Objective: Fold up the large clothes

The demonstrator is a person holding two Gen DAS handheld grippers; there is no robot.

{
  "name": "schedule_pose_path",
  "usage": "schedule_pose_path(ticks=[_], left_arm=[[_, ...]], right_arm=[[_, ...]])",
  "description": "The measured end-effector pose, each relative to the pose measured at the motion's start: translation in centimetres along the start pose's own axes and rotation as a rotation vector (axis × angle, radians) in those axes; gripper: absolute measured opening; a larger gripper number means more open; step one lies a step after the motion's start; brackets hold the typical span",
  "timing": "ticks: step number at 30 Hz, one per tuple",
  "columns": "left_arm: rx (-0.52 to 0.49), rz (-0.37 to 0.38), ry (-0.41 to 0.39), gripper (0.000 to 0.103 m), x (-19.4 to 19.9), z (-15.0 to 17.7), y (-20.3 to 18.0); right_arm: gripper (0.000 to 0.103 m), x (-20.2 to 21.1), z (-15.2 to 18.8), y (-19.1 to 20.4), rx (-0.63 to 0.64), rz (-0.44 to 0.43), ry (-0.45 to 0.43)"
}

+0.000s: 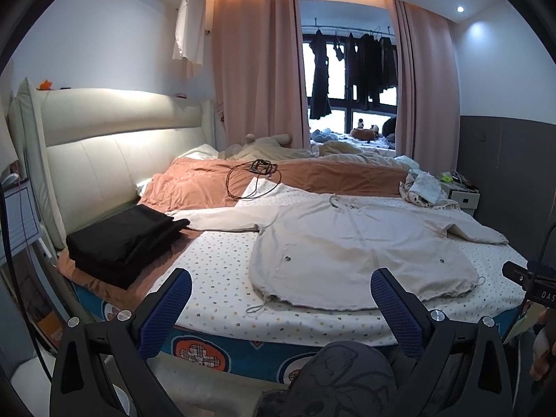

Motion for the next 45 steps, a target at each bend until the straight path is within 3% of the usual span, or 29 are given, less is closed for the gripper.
schedule_pose_path(ticks=[34,45], left_arm=[[0.002,0.006,-0.022,0.103,0.9,-0.1,0.6],[0.024,0.014,0.008,0.103,-1.6,-0.3,1.3]], right_arm=[[0.103,-0.1,1.1,0.6,0.006,0.010,-0.016],[0.103,-1.7,0.9,0.8,0.024,0.021,-0.002]])
Point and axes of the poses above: each gripper's, at about its wrist camera, not at the fingertips, and x roughly against the way its jaws point, y to its left, z to its underside, the point moved 7 cm from there along -x, roughly the way its jaws point, and after that the axes turned 6 degrees about -x, right-handed, at the moved point
